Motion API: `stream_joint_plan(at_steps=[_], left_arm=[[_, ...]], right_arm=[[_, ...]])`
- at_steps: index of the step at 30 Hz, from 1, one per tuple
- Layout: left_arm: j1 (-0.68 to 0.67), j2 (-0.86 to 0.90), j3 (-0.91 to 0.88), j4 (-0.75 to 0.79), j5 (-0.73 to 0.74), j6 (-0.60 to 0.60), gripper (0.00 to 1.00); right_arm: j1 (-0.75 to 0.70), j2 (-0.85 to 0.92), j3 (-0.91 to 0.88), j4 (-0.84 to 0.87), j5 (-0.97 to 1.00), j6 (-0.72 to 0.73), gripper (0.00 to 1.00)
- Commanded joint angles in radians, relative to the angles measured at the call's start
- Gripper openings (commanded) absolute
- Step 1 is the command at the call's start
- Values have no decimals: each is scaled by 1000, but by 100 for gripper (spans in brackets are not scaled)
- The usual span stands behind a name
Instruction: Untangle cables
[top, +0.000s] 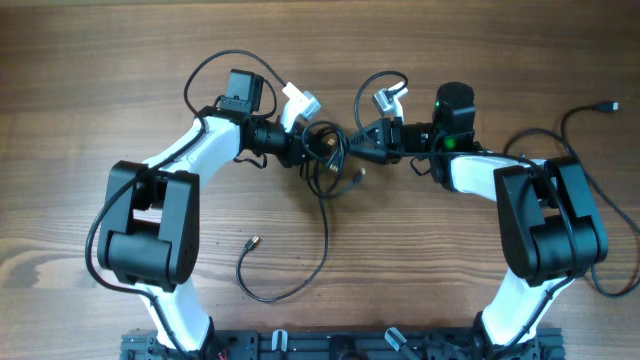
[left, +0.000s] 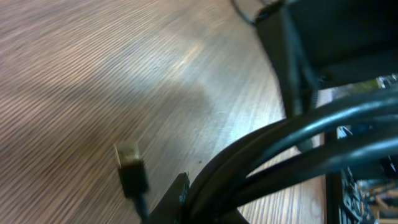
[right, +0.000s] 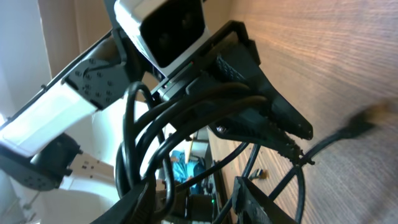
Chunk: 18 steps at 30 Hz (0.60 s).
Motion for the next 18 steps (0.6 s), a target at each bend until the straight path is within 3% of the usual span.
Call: stream_joint_plan(at_steps=[1, 11, 14, 18], left_arm=[[7, 2, -1, 5, -87, -115, 9], [9, 2, -1, 5, -87, -115, 14], [9, 2, -1, 5, -87, -115, 22], [9, 2, -1, 3, -95, -115, 24]], right_arm=[[5, -18, 7, 6, 18, 9, 43], [2, -18, 7, 3, -108, 10, 45], [-1, -18, 7, -10, -26, -85, 45], [-1, -18, 7, -225, 216, -133, 45]])
